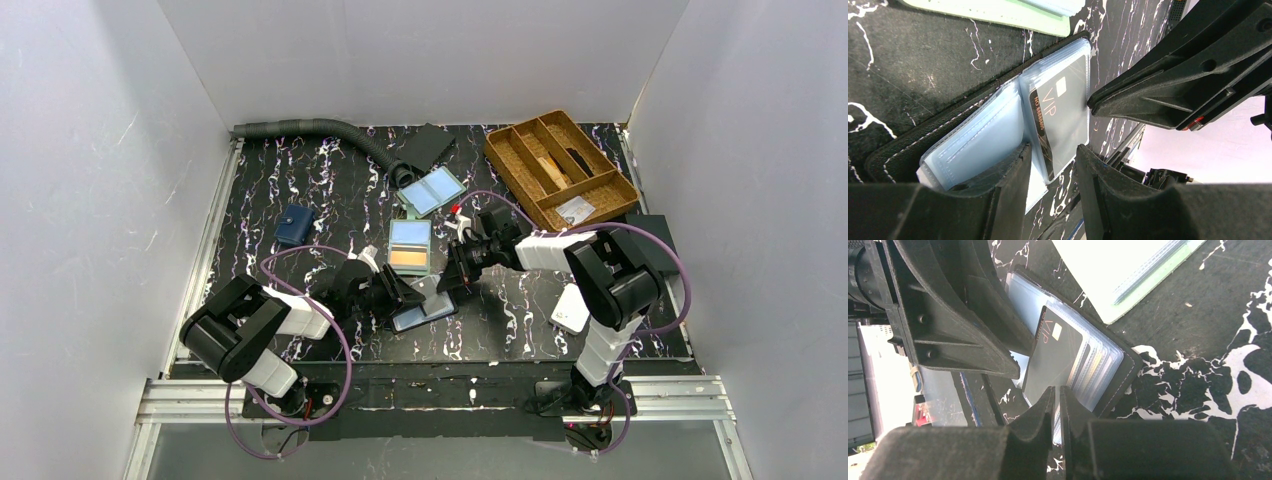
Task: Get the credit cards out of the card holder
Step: Remove the credit card from the card holder.
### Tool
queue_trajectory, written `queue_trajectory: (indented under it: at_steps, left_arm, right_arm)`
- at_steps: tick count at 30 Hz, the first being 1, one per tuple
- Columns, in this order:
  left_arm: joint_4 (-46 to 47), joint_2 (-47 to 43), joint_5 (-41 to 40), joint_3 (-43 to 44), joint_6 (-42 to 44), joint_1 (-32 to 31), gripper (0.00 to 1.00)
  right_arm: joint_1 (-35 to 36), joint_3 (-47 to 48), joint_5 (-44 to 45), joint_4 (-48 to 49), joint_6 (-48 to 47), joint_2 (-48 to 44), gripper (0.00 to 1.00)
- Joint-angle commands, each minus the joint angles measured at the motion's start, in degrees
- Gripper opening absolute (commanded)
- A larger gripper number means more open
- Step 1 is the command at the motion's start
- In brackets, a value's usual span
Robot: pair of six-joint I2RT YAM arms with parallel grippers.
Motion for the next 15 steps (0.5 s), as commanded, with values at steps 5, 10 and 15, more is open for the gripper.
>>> queue_trajectory:
  at_steps: [5,10,15]
  left_arm:
    - [-0.8,-0.4,0.0,-0.5,0.9,0.1,0.37]
    - [-0.5,-0.2,-0.1,-0.5,0.2,0.1,0.37]
    - [0.4,0.4,-0.1,-1.0,-1.1,0.4,0.32]
  right_arm:
    - [1.3,2.0,2.1,-3.7,-2.1,2.7,0.17]
    - [2.8,3.2,3.9,-5.9,-3.5,4.2,0.16]
    - [3.2,4.2,6.4,-9.2,-4.5,5.6,0.15]
